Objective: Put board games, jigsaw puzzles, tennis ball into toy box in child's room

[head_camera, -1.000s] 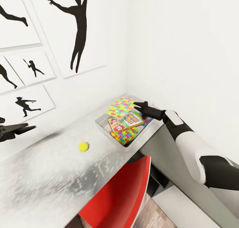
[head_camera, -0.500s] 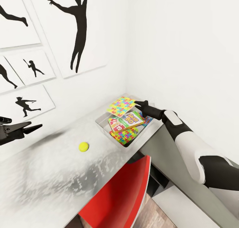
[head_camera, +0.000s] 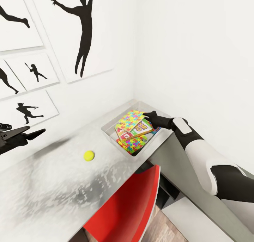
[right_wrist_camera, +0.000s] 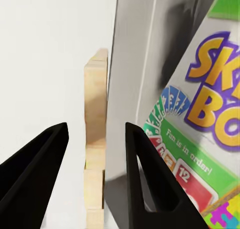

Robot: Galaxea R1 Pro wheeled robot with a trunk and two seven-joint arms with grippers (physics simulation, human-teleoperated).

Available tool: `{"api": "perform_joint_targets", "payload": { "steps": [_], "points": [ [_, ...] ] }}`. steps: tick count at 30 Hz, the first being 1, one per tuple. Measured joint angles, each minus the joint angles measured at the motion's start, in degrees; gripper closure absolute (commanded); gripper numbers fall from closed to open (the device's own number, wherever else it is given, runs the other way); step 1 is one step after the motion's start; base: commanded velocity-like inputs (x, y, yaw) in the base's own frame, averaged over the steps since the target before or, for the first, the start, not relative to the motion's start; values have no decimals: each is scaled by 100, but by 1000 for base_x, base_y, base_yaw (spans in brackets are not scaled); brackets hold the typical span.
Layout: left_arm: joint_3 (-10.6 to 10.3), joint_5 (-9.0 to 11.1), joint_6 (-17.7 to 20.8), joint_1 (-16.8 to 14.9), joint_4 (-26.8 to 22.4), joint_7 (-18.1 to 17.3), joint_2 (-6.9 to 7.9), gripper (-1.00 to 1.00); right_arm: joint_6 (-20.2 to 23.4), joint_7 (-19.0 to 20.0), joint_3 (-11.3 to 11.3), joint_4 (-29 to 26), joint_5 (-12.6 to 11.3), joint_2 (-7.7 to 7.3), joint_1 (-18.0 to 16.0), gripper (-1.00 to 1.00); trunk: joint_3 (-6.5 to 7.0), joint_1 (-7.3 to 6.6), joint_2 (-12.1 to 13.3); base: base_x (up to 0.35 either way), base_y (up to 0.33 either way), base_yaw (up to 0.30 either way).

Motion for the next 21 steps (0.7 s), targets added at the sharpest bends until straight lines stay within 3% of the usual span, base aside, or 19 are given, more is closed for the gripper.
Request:
{"api": "perform_joint_targets", "payload": {
  "steps": [5,6,21],
  "points": [
    [1,-2,0,0,0,0,0,-100,0,-2,6,4,1,-3,0,100,0,0,0,0,0,0],
    [1,-2,0,0,0,0,-2,-100,0,-2,7,4,2,-3,0,-100,0,0,0,0,0,0],
    [1,7,0,0,0,0,1,-100,-3,-7,8,5,13,-1,0,-100,0,0,0,0,0,0]
  ]
}}
